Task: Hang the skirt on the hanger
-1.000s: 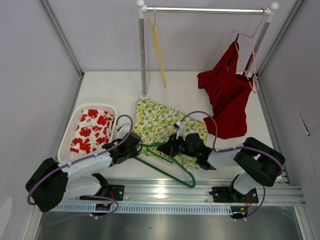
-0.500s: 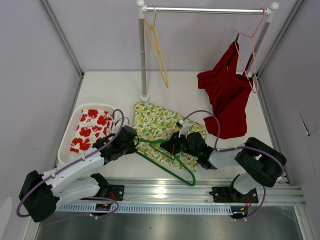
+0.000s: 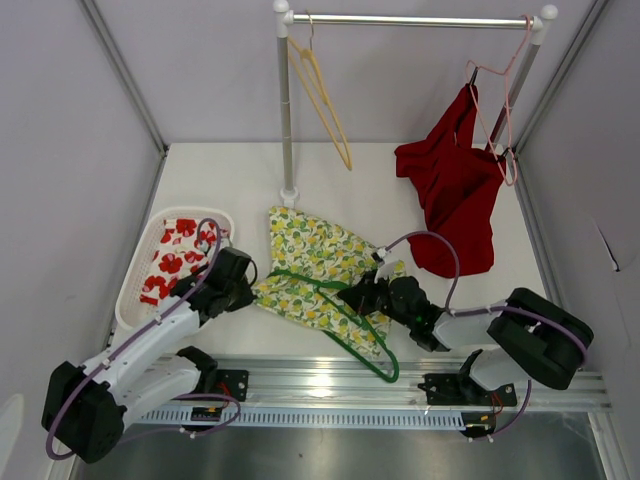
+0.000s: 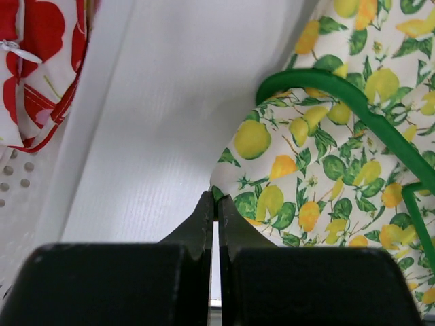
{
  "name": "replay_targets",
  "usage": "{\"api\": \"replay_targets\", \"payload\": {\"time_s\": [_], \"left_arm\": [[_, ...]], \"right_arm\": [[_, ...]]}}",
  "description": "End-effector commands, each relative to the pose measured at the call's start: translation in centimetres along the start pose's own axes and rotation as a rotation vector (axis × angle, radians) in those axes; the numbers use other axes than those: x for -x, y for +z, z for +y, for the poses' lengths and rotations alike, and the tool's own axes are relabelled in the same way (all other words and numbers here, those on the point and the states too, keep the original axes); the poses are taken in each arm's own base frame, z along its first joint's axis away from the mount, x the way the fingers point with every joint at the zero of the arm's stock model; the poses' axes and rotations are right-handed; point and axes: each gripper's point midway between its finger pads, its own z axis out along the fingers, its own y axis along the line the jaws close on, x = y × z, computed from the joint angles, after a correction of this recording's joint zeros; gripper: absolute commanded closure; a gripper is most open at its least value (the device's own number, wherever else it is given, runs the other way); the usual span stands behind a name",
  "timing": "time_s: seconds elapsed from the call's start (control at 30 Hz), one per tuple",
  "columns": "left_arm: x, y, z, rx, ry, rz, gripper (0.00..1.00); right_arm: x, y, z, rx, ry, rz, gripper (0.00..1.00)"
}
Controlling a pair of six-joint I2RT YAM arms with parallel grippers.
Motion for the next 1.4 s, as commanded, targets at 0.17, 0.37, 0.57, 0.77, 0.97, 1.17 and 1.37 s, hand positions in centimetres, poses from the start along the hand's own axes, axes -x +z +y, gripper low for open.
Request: {"api": "replay_targets", "payload": {"time_s": [0.17, 0.37, 0.57, 0.77, 0.97, 1.17, 1.37], "left_arm": [[-0.7, 1.6, 0.6, -0.018, -0.088, 0.022, 1.0], [-2.0, 2.1, -0.9, -0.123, -0.052, 0.053, 0.85], [-0.9, -0.5, -2.6, -0.223, 0.028, -0.021, 0.49], [-1.9, -2.9, -7.6, -0.368, 0.253, -0.036, 0.42], [-4.9, -3.2, -9.8, -0.351, 0.396, -0.036, 0.41], [-6.6, -3.8, -13.6, -0.486, 0.483, -0.055, 0.37], [-7.9, -2.7, -15.9, -0.541, 0.575, -0.052, 0.35]], "right_arm": [[-2.8, -2.2, -5.3, -0.213, -0.073, 0.063, 1.0], [-4.0, -1.5, -4.7, -0.205, -0.104, 0.098, 1.0], [-4.0, -1.2, -4.5, -0.207, -0.113, 0.107, 1.0], [-4.2, -1.0, -4.6, -0.215, -0.114, 0.118, 1.0], [-4.2, -1.1, -4.8, -0.233, -0.12, 0.129, 1.0], [-4.0, -1.2, -4.9, -0.24, -0.123, 0.131, 1.0], [-4.2, -1.2, -4.8, -0.237, -0.122, 0.138, 1.0]]}}
